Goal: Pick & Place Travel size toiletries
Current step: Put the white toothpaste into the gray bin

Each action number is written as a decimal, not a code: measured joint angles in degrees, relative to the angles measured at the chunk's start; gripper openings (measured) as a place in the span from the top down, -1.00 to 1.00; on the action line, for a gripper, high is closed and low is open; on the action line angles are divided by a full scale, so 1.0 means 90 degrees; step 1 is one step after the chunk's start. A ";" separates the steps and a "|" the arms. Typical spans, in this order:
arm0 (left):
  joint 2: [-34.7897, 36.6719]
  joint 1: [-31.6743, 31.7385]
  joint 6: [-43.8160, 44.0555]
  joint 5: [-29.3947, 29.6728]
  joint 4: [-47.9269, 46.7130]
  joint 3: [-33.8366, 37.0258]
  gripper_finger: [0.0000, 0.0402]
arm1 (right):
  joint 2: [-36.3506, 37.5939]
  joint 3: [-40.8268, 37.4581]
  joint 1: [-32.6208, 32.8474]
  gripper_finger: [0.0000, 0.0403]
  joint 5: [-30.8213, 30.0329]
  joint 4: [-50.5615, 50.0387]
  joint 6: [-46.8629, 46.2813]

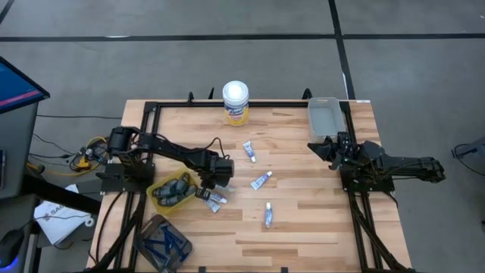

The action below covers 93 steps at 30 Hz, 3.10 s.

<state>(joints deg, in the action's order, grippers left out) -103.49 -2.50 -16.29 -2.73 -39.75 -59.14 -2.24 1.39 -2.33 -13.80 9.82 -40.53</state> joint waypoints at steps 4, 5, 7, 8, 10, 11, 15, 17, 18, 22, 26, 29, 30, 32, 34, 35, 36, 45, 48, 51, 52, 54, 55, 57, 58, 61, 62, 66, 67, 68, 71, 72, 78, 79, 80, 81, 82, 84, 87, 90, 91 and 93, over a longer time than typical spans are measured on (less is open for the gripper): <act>0.0103 0.0000 -0.0001 -0.0047 0.0145 0.0036 0.78 | 0.0000 0.0000 0.0000 1.00 0.0000 0.0000 0.0000; 0.0133 0.0000 -0.0001 -0.0076 0.0283 0.0027 0.78 | 0.0000 0.0000 0.0000 1.00 0.0000 0.0000 -0.0001; 0.0277 0.0000 -0.0002 -0.0081 0.0302 0.0022 0.77 | 0.0000 0.0000 0.0000 1.00 0.0000 0.0001 -0.0002; 0.0353 0.0000 0.0002 -0.0081 0.0354 0.0022 0.76 | 0.0000 0.0000 0.0000 1.00 0.0000 0.0003 -0.0002; 0.0515 0.0004 0.0013 -0.0076 0.0477 0.0022 0.75 | 0.0000 0.0000 -0.0025 1.00 -0.0053 0.0058 -0.0005; 0.0653 0.0005 0.0044 -0.0073 0.0501 0.0022 0.75 | 0.0000 0.0000 -0.0042 1.00 -0.0184 0.0095 -0.0011; 0.1180 0.0115 0.0618 -0.0053 0.0795 0.0017 0.75 | -0.0005 0.0000 -0.0058 0.96 -0.0652 0.0100 0.0029; 0.1434 0.0211 0.0908 -0.0043 0.1101 0.0015 0.75 | -0.0078 0.0000 -0.0058 0.88 -0.0798 0.0105 0.0168; 0.1571 0.0259 0.1047 -0.0006 0.1202 0.0015 0.75 | -0.0125 -0.0002 -0.0058 0.83 -0.0813 0.0126 0.0292; 0.1900 0.0408 0.1204 -0.0009 0.1812 0.0010 0.75 | -0.0441 0.0105 -0.0062 0.57 -0.0820 0.0144 0.0646; 0.2055 0.0603 0.1247 -0.0349 0.2251 0.0004 0.75 | -0.1191 0.0403 -0.0063 0.34 -0.0817 0.0502 0.1217; 0.2046 0.0789 0.1253 -0.0768 0.2489 0.0008 0.74 | -0.1875 0.0774 -0.0085 0.23 -0.0815 0.0777 0.1706; 0.2057 0.0854 0.1253 -0.0930 0.2430 0.0012 0.74 | -0.2103 0.0929 -0.0098 0.21 -0.0814 0.0795 0.1842; 0.2036 0.0955 0.1341 -0.1191 0.2645 0.0011 0.74 | -0.2597 0.1261 -0.0133 0.20 -0.0811 0.0794 0.2098; 0.2032 0.1063 0.1470 -0.1373 0.2703 0.0010 0.74 | -0.3075 0.1597 -0.0167 0.22 -0.0804 0.0789 0.2384; 0.2029 0.1103 0.1518 -0.1459 0.2796 0.0010 0.74 | -0.3335 0.1774 -0.0172 0.23 -0.0785 0.0851 0.2555; 0.2029 0.1143 0.1566 -0.1583 0.2908 0.0010 0.74 | -0.3569 0.1945 -0.0173 0.25 -0.0744 0.0913 0.2734; 0.2029 0.1382 0.2511 -0.2365 0.4642 0.0010 0.74 | -0.5428 0.3360 -0.0180 0.35 0.0465 0.1246 0.3794; 0.2029 0.1355 0.2538 -0.2371 0.4714 0.0010 0.74 | -0.5947 0.3788 -0.0188 0.33 0.0969 0.1362 0.3837; 0.2029 0.1355 0.2567 -0.2381 0.4719 0.0010 0.74 | -0.6433 0.4198 -0.0221 0.27 0.1462 0.1342 0.3837; 0.2029 0.1355 0.2571 -0.2388 0.4717 0.0010 0.74 | -0.6572 0.4333 -0.0221 0.25 0.1612 0.1336 0.3837; 0.2029 0.1355 0.2580 -0.2388 0.4721 0.0010 0.74 | -0.6823 0.4581 -0.0221 0.18 0.1888 0.1359 0.3837; 0.2029 0.1355 0.2582 -0.2388 0.4730 0.0010 0.74 | -0.6924 0.4683 -0.0219 0.14 0.1999 0.1358 0.3837; 0.2029 0.1355 0.2582 -0.2387 0.4744 0.0010 0.73 | -0.7093 0.4861 -0.0219 0.07 0.2218 0.1337 0.3837; 0.2029 0.1355 0.2582 -0.2386 0.4749 0.0010 0.73 | -0.7175 0.4950 -0.0219 0.04 0.2280 0.1348 0.3837; 0.2029 0.1355 0.2582 -0.2384 0.4753 0.0010 0.73 | -0.7313 0.5087 -0.0216 -0.03 0.2515 0.1331 0.3837; 0.2029 0.1355 0.2582 -0.2385 0.4753 0.0010 0.73 | -0.7333 0.5104 -0.0216 -0.04 0.2552 0.1320 0.3837; 0.2029 0.1355 0.2572 -0.2384 0.4799 0.0010 0.73 | -0.7385 0.5129 -0.0216 -0.03 0.2569 0.1237 0.3836; 0.2029 0.1355 0.2569 -0.2394 0.4825 0.0010 0.73 | -0.7385 0.5129 -0.0216 -0.01 0.2569 0.1216 0.3835; 0.2029 0.1355 0.2565 -0.2422 0.4866 0.0010 0.73 | -0.7385 0.5129 -0.0216 0.01 0.2569 0.1212 0.3837; 0.2029 0.1353 0.2561 -0.2525 0.5038 0.0010 0.72 | -0.7383 0.5129 -0.0216 0.06 0.2571 0.1173 0.3837; 0.2029 0.1353 0.2559 -0.2564 0.5118 0.0010 0.72 | -0.7383 0.5129 -0.0216 0.08 0.2570 0.1173 0.3841; 0.2029 0.1353 0.2562 -0.2692 0.5336 0.0008 0.72 | -0.7383 0.5129 -0.0219 0.18 0.2570 0.1154 0.3906; 0.2029 0.1353 0.2562 -0.2692 0.5336 0.0008 0.72 | -0.7383 0.5129 -0.0219 0.20 0.2569 0.1154 0.3909; 0.2029 0.1353 0.2562 -0.2692 0.5338 0.0008 0.72 | -0.7383 0.5129 -0.0219 0.23 0.2569 0.1154 0.3929; 0.2029 0.1353 0.2562 -0.2692 0.5337 0.0008 0.72 | -0.7383 0.5129 -0.0219 0.26 0.2571 0.1154 0.3944; 0.2029 0.1353 0.2562 -0.2691 0.5335 0.0008 0.72 | -0.7383 0.5129 -0.0219 0.28 0.2569 0.1154 0.3968; 0.2029 0.1355 0.2561 -0.2689 0.5333 0.0008 0.72 | -0.7383 0.5129 -0.0219 0.34 0.2572 0.1154 0.4002; 0.2029 0.1355 0.2560 -0.2687 0.5329 0.0008 0.72 | -0.7383 0.5129 -0.0219 0.41 0.2571 0.1155 0.4005; 0.2029 0.1355 0.2560 -0.2685 0.5325 0.0008 0.72 | -0.7383 0.5129 -0.0219 0.46 0.2572 0.1156 0.4005; 0.2029 0.1355 0.2560 -0.2685 0.5324 0.0008 0.72 | -0.7383 0.5129 -0.0216 0.48 0.2572 0.1156 0.4005; 0.2029 0.1355 0.2560 -0.2685 0.5324 0.0008 0.72 | -0.7382 0.5129 -0.0214 0.51 0.2573 0.1156 0.4002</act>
<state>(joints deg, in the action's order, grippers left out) -85.23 9.69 6.74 -26.89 8.16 -59.07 -68.68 47.55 -4.25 9.36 20.23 -4.51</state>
